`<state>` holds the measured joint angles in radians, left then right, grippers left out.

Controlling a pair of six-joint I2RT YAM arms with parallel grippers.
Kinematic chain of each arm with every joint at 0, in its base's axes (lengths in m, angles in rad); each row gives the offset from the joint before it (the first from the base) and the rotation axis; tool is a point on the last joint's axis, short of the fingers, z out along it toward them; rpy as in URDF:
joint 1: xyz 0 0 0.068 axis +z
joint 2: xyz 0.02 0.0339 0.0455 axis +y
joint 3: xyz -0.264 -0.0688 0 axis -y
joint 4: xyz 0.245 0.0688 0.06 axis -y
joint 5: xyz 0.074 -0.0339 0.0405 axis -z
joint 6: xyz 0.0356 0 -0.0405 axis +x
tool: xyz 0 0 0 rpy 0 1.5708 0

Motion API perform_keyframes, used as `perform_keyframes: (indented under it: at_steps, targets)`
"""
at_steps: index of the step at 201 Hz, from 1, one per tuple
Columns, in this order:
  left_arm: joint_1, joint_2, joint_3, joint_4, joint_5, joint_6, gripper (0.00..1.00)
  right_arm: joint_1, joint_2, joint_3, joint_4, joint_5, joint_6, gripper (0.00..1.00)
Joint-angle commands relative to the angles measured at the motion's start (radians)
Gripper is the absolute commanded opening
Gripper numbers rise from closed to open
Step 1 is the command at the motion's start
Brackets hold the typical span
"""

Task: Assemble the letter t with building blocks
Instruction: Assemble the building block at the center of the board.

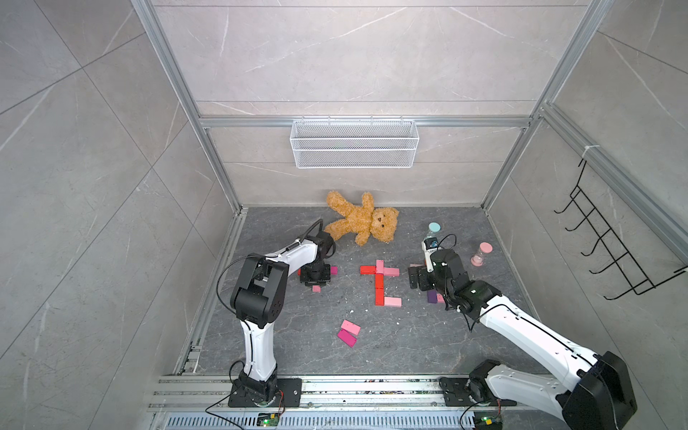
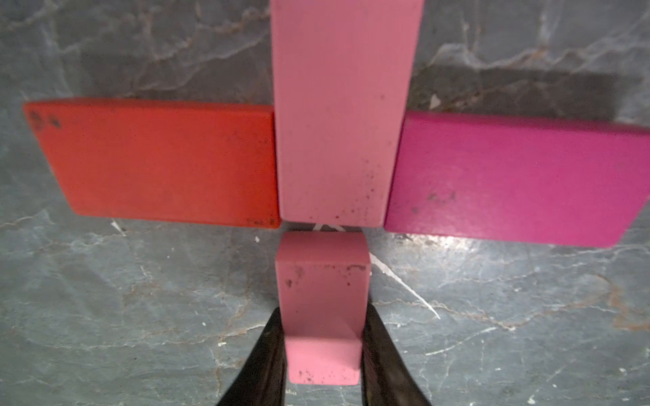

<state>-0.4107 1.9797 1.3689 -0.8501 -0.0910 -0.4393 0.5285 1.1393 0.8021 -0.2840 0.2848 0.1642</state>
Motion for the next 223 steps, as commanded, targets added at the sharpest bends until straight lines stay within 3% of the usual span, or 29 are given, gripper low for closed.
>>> perform_keyframes:
  at_steps: [1,223]
  targets:
    - [0.009,0.04,0.015,0.024,0.019,0.024,0.0,-0.002,0.011,0.025,-0.012,0.016,-0.009,1.0]
    - [0.02,0.067,0.037,0.034,0.037,0.033,0.03,-0.003,0.006,0.025,-0.015,0.013,-0.011,1.0]
